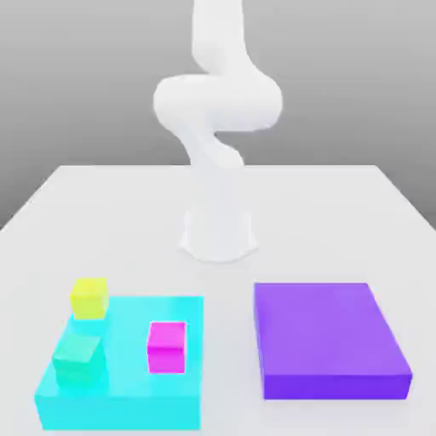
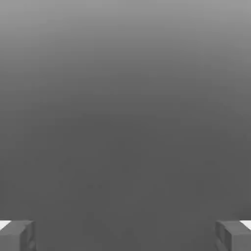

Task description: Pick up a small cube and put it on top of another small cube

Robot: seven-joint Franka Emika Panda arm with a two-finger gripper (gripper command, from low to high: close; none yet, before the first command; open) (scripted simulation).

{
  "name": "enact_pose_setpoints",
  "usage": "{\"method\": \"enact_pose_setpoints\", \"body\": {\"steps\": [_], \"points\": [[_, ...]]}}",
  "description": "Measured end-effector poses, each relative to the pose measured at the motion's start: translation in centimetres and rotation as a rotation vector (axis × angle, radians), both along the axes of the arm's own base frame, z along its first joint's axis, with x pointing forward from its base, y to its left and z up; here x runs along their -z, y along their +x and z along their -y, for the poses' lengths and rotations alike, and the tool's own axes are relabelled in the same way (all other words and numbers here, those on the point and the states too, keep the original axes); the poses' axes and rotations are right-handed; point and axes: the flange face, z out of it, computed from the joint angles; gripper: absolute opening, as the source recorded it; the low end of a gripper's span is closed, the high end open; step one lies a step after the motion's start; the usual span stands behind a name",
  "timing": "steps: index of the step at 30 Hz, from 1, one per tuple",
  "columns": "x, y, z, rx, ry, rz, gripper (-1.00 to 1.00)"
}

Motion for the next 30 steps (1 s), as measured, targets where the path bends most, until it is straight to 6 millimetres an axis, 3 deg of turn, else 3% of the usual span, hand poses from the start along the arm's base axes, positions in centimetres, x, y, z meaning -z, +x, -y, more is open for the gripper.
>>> {"method": "enact_pose_setpoints", "body": {"steps": [8, 15, 20, 24, 30], "points": [[8.1, 9.0, -6.1, -0.203, -0.060, -0.170, 0.00], [17.2, 14.4, -12.7, -0.378, -0.125, -0.311, 0.00], [24.7, 16.4, -18.6, -0.518, -0.182, -0.407, 0.00], [31.3, 17.3, -22.2, -0.609, -0.228, -0.484, 0.00], [41.7, 16.6, -27.7, -0.756, -0.307, -0.596, 0.00]]}}
